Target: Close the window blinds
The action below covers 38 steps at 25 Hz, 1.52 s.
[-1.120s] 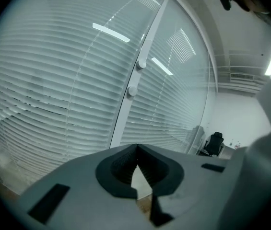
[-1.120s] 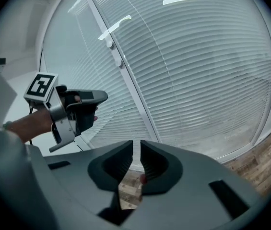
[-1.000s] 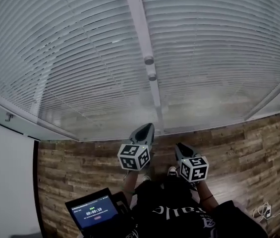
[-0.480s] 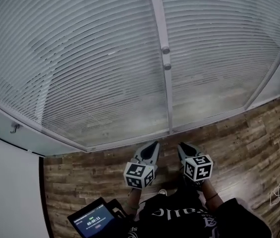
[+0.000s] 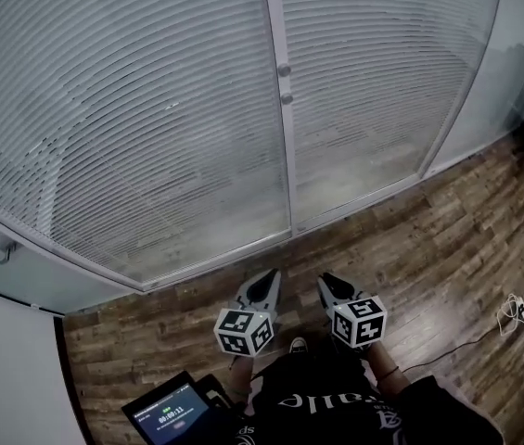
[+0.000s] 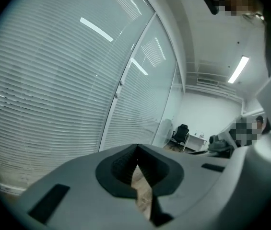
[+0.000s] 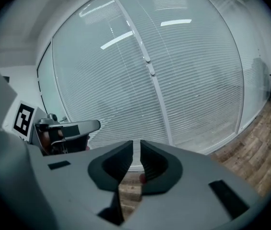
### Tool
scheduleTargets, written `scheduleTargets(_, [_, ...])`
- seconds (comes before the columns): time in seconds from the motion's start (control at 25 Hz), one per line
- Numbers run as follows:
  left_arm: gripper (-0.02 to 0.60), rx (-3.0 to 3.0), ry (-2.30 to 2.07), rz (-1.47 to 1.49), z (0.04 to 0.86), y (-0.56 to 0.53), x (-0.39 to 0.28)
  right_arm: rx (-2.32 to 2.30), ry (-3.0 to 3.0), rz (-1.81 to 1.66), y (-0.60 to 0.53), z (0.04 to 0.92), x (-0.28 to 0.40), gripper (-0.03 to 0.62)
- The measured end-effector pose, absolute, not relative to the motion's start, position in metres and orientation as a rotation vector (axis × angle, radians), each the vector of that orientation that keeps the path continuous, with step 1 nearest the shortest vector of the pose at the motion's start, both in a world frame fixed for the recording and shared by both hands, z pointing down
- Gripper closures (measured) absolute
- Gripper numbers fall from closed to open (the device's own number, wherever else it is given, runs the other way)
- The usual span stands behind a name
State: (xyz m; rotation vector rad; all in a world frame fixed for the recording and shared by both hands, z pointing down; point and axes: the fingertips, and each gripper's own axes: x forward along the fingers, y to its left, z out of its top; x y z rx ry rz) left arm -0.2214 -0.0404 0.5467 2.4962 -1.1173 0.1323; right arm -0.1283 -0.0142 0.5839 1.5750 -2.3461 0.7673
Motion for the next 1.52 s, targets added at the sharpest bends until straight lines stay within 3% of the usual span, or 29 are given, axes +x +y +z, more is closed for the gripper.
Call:
scheduleTargets(0.4, [0.577, 2.541, -1.029, 0.151, 0.536, 0.042, -0.181, 1.63, -2.333, 0.777, 0.076, 0.576, -0.105, 0.537])
scheduleTargets(0.92, [0.577, 2.459, -1.173, 0.13, 0.546, 0.258, -0.114, 1.505, -2.388, 0.807, 0.296, 0.594, -0.034, 0.54])
scheduleTargets(1.52, [0.577, 2.525, -1.098, 0.173, 0.537, 0.349, -0.08, 1.558, -2.433, 0.801, 0.375, 0.571, -0.016, 0.54])
